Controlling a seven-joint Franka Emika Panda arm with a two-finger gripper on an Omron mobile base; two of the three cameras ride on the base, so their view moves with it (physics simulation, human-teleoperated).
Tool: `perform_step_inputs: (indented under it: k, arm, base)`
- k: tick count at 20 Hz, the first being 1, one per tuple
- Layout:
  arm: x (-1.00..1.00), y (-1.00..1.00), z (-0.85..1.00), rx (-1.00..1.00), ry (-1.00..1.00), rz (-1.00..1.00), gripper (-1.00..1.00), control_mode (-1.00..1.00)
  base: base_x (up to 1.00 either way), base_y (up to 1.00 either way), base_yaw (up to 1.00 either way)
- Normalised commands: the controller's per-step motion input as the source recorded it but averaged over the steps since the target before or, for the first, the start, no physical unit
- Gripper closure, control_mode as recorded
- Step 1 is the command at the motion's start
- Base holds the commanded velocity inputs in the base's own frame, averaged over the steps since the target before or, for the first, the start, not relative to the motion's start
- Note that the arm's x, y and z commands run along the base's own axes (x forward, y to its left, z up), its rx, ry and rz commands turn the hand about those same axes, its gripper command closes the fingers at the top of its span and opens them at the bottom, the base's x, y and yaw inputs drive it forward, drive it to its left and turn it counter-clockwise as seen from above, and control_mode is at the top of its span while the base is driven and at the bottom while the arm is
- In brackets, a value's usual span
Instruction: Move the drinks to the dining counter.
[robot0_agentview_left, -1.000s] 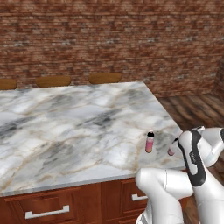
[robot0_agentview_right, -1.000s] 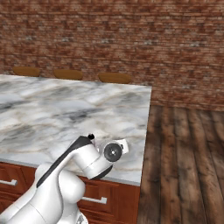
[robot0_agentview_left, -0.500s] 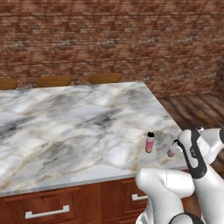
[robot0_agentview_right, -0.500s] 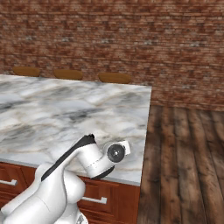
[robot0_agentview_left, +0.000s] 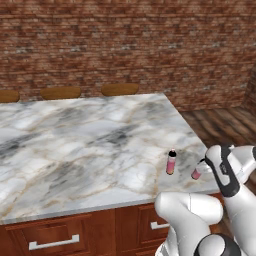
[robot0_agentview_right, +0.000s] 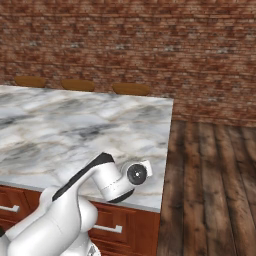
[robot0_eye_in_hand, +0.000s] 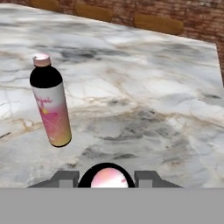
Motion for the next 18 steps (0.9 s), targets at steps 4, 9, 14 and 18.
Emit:
perform_step_inputs:
  k: [4, 9, 14, 18]
  arm:
    - [0.05, 0.1, -0.34, 0.0, 0.0, 0.0, -1.0, -1.0]
    - [0.08, 0.25, -0.34, 0.0, 0.0, 0.0, -1.0, -1.0]
    - [0.03, 0.38, -0.25, 0.0, 0.0, 0.0, -1.0, -1.0]
    - [0.0, 0.24, -0.06, 0.0, 0.01, 0.0, -1.0, -1.0]
  base:
    - [0.0, 0.0, 0.0]
    - [0.0, 0.0, 0.0]
    - [0.0, 0.0, 0.0]
    - [0.0, 0.0, 0.0]
